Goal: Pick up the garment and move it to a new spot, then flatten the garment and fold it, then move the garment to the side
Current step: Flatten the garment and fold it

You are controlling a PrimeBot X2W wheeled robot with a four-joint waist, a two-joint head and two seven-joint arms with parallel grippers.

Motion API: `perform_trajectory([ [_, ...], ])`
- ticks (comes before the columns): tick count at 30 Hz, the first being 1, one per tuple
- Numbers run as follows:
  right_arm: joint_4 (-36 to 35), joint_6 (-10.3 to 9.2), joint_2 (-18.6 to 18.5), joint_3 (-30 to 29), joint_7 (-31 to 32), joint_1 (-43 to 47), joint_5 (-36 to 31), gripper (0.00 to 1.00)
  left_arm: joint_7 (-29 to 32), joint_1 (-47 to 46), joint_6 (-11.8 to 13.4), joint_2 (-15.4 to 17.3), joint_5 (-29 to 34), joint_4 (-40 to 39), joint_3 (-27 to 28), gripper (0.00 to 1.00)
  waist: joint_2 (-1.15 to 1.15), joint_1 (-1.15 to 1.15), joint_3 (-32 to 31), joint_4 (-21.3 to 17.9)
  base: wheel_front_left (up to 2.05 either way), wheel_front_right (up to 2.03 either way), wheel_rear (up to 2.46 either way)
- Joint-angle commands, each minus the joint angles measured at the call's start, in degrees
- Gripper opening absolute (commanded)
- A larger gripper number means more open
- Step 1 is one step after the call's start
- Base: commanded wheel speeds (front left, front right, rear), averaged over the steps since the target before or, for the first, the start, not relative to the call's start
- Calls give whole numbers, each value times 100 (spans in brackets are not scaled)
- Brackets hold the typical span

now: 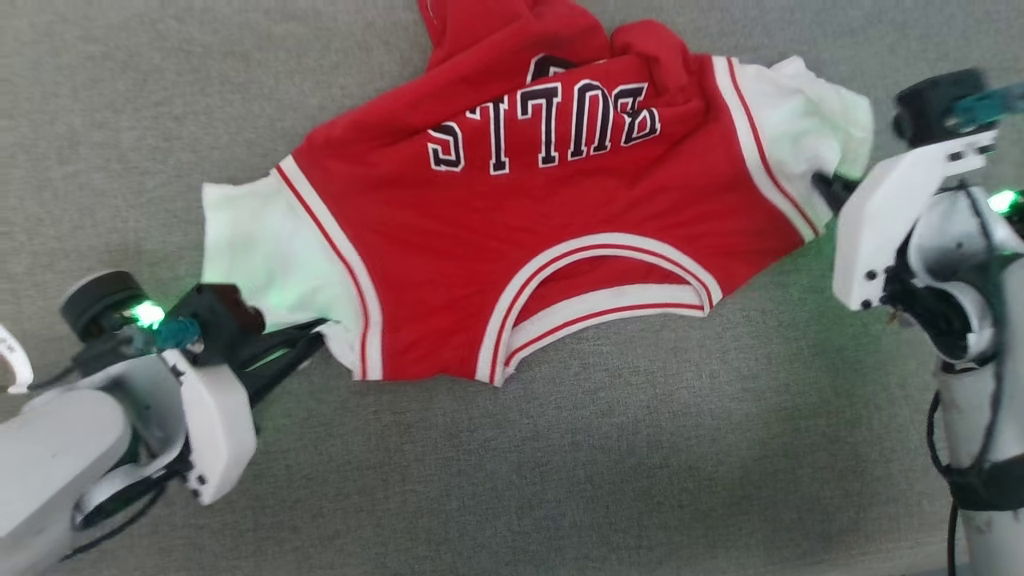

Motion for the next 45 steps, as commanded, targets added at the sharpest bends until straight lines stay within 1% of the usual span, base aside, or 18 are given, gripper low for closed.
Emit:
perform_trajectory([
  [1,-112,-5,28,-81,-115,73,103,0,-179,-66,17,-127,-250,14,-35,0,0,0,-165,82,0,0,0],
  [2,-297,-6,45,-250,-217,198,261,0,-536,-160,17,-88,-724,2,-14,0,0,0,-281,139,0,0,0],
  [3,-411,-5,48,-353,-234,268,343,0,-733,-194,17,-103,-993,-8,-13,0,0,0,-332,177,0,0,0],
  [7,-954,-5,82,-765,-211,456,475,0,-1281,-427,17,-116,-1773,-92,18,0,0,0,-449,310,0,0,0],
  [9,-1161,-5,186,-978,-220,404,525,0,-1421,-585,17,-93,-2037,-102,73,0,0,0,-446,345,0,0,0],
  [12,-1356,-5,388,-1187,-288,186,439,0,-1539,-767,17,-179,-2414,-51,201,0,0,0,-395,396,0,0,0],
  [18,-1032,-5,795,-1427,-680,-744,74,0,-1591,-1266,17,-444,-3030,344,576,0,0,0,-122,472,0,0,0],
  [21,-559,-4,933,-1571,-971,-1578,-102,0,-1595,-1747,17,-541,-3370,645,875,0,0,0,55,467,0,0,0],
  [22,-559,-4,933,-1571,-971,-1578,-102,0,-1595,-1747,17,-541,-3370,645,875,0,0,0,55,467,0,0,0],
  [25,31,-4,972,-1615,-1299,-2562,-375,0,-1596,-2320,17,-653,-3681,1131,1216,0,0,0,197,463,0,0,0],
  [27,542,-6,961,-1740,-1613,-3248,-298,0,-1597,-2769,17,-763,-3763,1514,1401,0,0,0,274,470,0,0,0],
  [32,1712,-6,956,-1823,-2561,-4784,-683,0,-1598,-3920,17,-975,-3451,2349,1585,0,0,0,437,445,0,0,0],
  [33,2137,-6,959,-1878,-2949,-5287,-808,0,-1599,-4363,17,-1073,-3342,2643,1729,0,0,0,449,437,0,0,0],
  [36,2727,-10,956,-2049,-3470,-5927,-1065,0,-1599,-4827,17,-1234,-3270,2958,2113,0,0,0,453,422,0,0,0],
  [38,3096,-11,954,-2165,-3753,-6232,-1216,0,-1599,-4958,17,-1331,-3307,3085,2465,0,0,0,438,413,0,0,0],
  [41,3606,-16,957,-2256,-4030,-6453,-1459,0,-1600,-4791,17,-1470,-3300,3070,2690,0,0,0,383,442,0,0,0],
  [42,3749,-16,955,-2247,-4082,-6455,-1507,0,-1599,-4640,17,-1479,-3351,3015,2676,0,0,0,360,450,0,0,0],
  [45,4206,-16,960,-2070,-4246,-6199,-1440,0,-1600,-4077,17,-1317,-3537,2693,2635,0,0,0,242,354,0,0,0],
])
